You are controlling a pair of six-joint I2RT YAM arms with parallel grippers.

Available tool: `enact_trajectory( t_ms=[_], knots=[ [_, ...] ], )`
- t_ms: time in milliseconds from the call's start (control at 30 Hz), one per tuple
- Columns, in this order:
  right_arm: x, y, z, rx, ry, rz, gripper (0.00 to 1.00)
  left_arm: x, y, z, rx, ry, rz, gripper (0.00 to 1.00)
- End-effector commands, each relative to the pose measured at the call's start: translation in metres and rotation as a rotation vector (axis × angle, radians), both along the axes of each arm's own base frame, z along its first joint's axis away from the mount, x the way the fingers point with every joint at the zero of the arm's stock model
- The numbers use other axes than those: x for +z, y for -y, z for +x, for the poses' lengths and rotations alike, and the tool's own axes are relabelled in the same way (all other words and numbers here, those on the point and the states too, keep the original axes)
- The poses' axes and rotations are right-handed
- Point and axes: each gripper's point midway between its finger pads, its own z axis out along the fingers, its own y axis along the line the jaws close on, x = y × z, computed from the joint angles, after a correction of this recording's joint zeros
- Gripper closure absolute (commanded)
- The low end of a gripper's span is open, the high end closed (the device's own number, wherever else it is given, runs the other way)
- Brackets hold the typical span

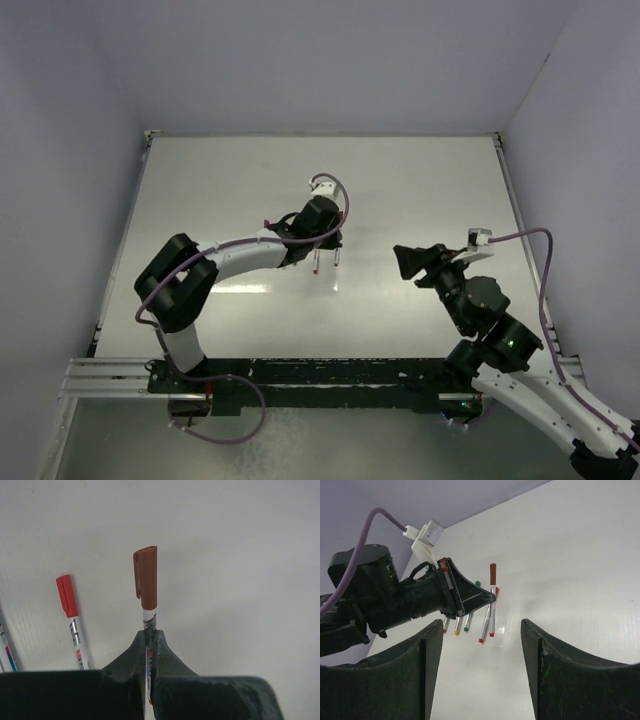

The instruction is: Insert the pens into the pen caps

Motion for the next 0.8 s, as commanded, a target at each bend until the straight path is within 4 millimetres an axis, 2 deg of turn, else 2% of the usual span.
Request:
enact_trajectory(
  t_ms=[0, 233, 533, 767],
  knots=[
    [-0.003, 0.002, 0.002, -0.019, -0.004, 0.022, 0.35, -0.013, -0.011, 0.011, 0.039, -0.038, 0.102, 1.00],
    [-0.008, -0.002, 0.002, -0.007, -0.012, 0.019, 0.35, -0.050, -0.015, 0.014, 0.050, -0.131, 0.155, 1.00],
    [-0.012, -0.004, 0.003, -0.004, -0.017, 0.013, 0.35, -0.068, -0.011, 0.014, 0.059, -0.179, 0.147, 0.99],
    [-0.018, -0.008, 0.005, 0.007, -0.024, 0.001, 0.35, -0.067, -0.007, 0.015, 0.068, -0.198, 0.118, 0.75]
  ],
)
